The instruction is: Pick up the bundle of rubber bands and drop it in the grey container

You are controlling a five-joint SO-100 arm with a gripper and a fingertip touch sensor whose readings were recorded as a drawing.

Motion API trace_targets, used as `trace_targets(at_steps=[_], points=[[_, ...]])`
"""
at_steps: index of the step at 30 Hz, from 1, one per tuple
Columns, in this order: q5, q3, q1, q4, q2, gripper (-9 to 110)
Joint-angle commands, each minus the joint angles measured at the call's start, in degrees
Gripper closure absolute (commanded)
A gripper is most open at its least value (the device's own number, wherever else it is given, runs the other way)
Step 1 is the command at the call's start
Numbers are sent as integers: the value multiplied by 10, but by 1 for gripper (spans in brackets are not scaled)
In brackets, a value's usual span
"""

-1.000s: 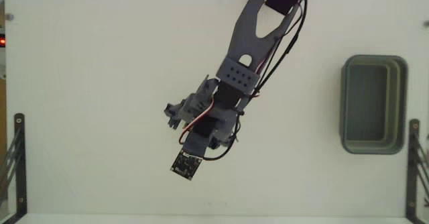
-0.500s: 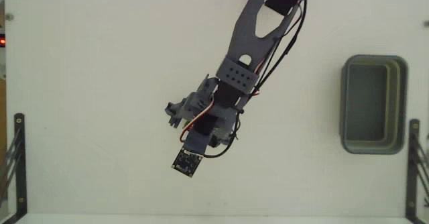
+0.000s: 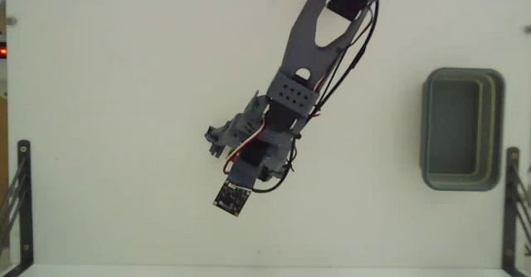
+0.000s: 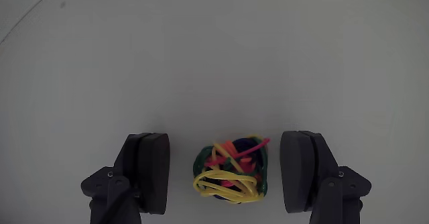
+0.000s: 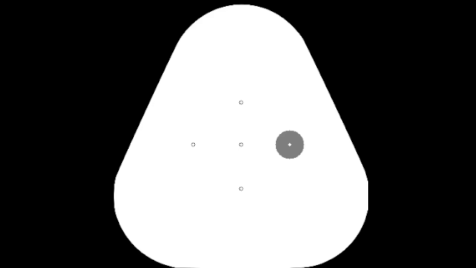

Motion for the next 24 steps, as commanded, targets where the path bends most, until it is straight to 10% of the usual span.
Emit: trace_targets(at_steps=[1, 24], points=[[0, 0, 12, -8, 18, -9], [0, 2, 12, -11, 18, -7]])
